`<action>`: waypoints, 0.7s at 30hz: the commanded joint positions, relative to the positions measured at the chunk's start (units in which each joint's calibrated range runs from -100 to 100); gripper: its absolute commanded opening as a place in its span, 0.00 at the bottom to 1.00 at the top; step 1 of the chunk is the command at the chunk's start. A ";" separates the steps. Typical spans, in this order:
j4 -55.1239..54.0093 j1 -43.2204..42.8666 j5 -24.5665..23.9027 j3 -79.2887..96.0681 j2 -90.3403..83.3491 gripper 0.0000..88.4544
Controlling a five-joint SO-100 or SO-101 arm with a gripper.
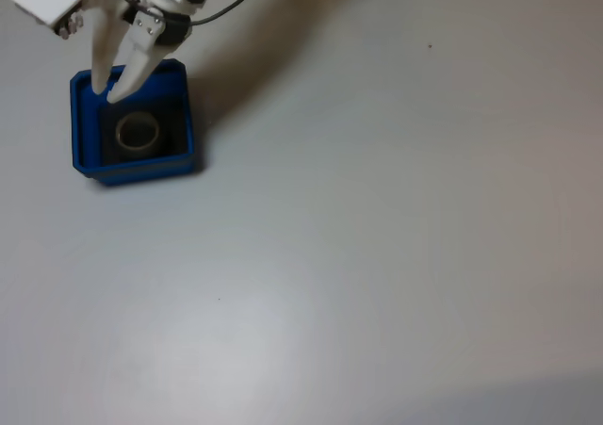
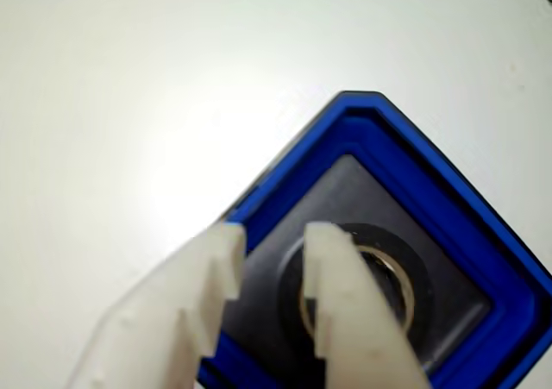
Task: Pick the black tape roll and drop it in the blue box
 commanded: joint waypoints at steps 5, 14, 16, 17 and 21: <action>-1.19 -11.00 0.35 -3.79 -9.71 0.01; -0.95 -22.72 0.35 -3.52 -9.96 0.01; -0.86 -25.56 0.35 -3.52 -9.96 0.01; -0.86 -27.12 0.35 -3.52 -9.96 0.01; -0.78 -33.37 0.35 -3.43 -9.79 0.01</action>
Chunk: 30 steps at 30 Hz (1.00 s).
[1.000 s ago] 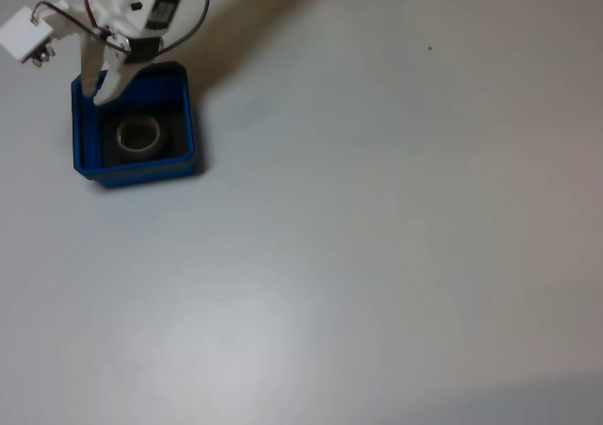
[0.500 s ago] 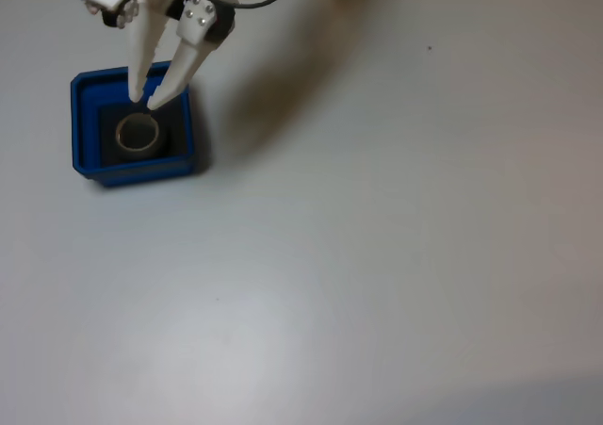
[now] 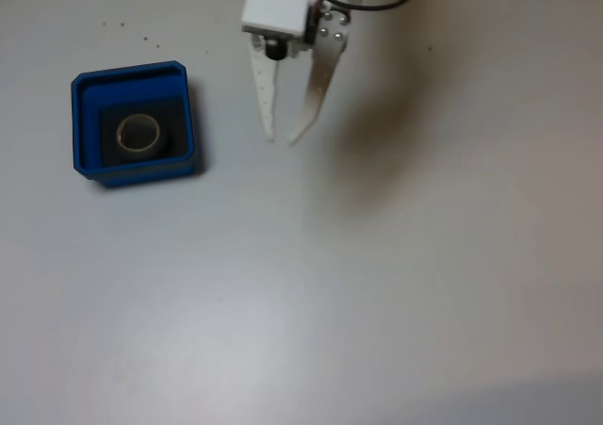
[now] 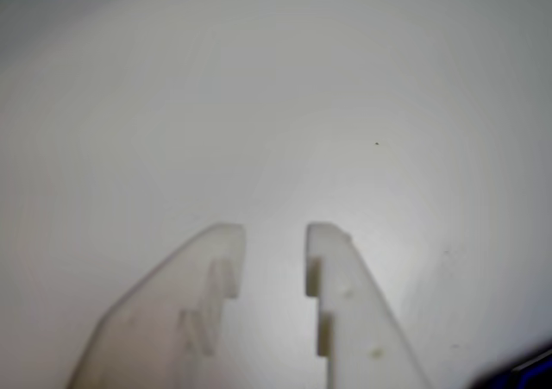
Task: Pick the black tape roll and drop it in the blue box
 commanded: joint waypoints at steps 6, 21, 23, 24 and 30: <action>-0.70 -10.33 0.27 -3.34 -3.02 0.01; -0.62 -15.02 0.00 6.09 -4.61 0.01; -0.62 -15.02 -0.17 9.86 -7.62 0.01; -0.62 -15.02 -0.17 12.29 -9.46 0.01; -0.70 -15.12 -0.17 24.96 -19.99 0.01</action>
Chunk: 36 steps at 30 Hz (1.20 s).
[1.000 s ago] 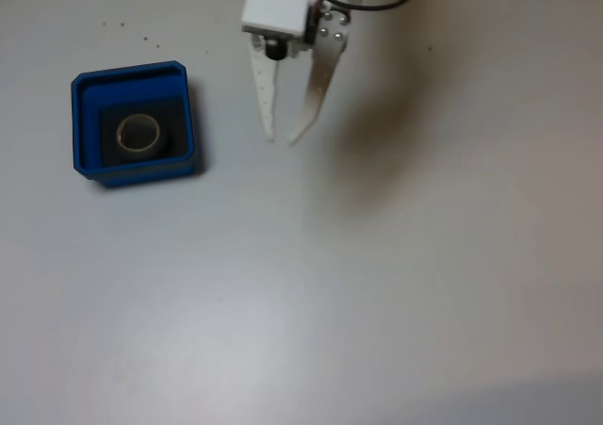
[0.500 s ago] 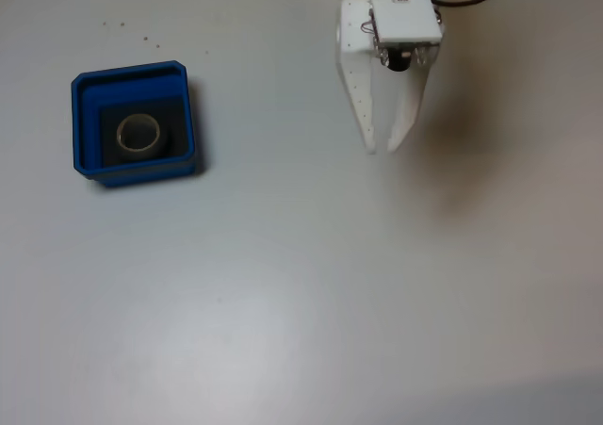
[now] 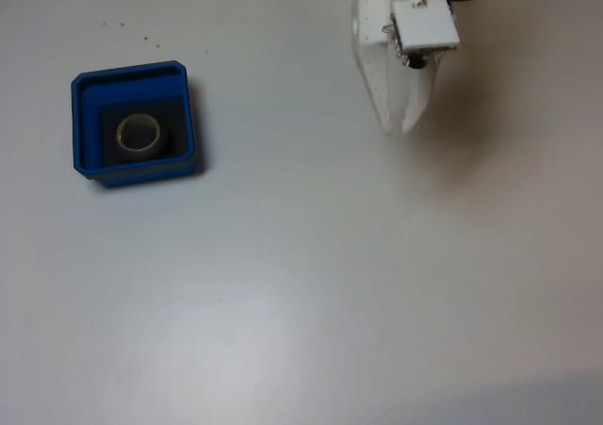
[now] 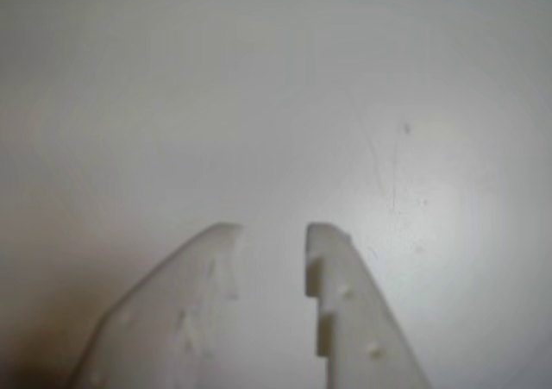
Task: Pick the black tape roll and drop it in the blue box
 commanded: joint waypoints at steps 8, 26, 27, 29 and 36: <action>-0.70 0.02 0.00 17.63 -19.16 0.01; -0.70 0.02 -0.26 54.56 -48.43 0.01; -0.70 0.02 -0.26 56.26 -50.02 0.01; -0.70 0.02 -0.26 59.86 -53.28 0.01; -0.70 0.02 0.18 71.27 -61.64 0.01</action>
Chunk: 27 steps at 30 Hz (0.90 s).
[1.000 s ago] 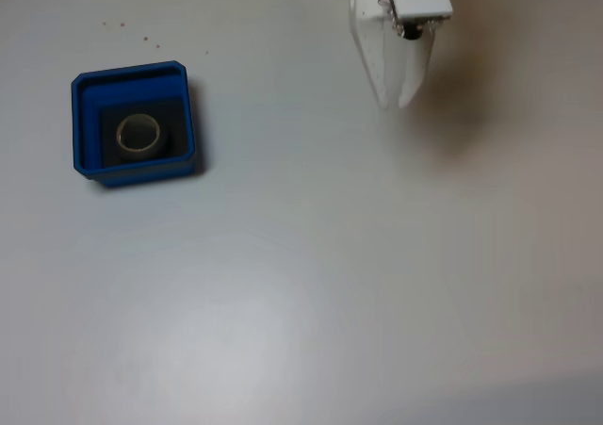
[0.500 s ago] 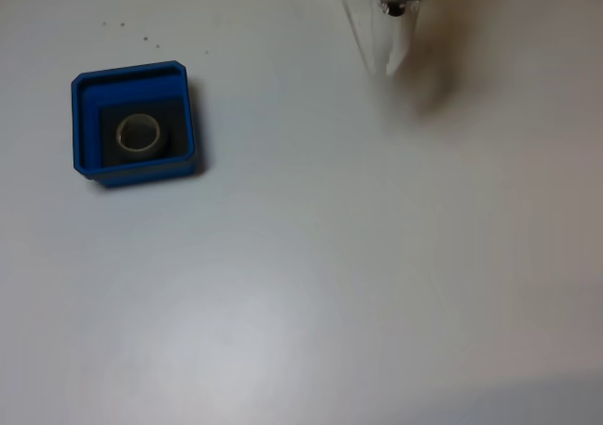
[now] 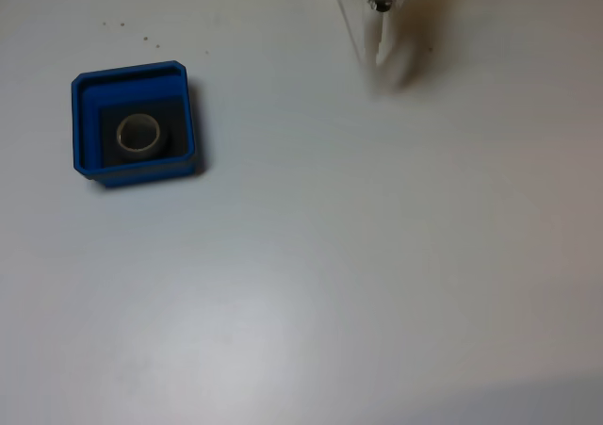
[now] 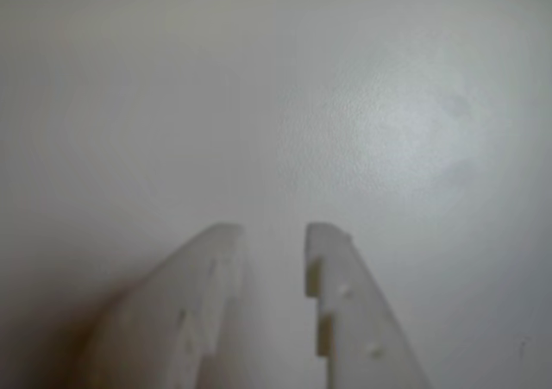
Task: Pick the black tape roll and drop it in the blue box
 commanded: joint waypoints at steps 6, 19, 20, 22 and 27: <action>-0.70 -0.07 0.34 9.49 -10.16 0.01; -0.53 0.02 -0.09 21.52 -28.80 0.01; -0.53 0.02 -0.18 21.52 -28.80 0.01; -0.62 0.02 -0.18 21.52 -28.88 0.01; -1.36 -0.07 0.08 21.43 -28.97 0.01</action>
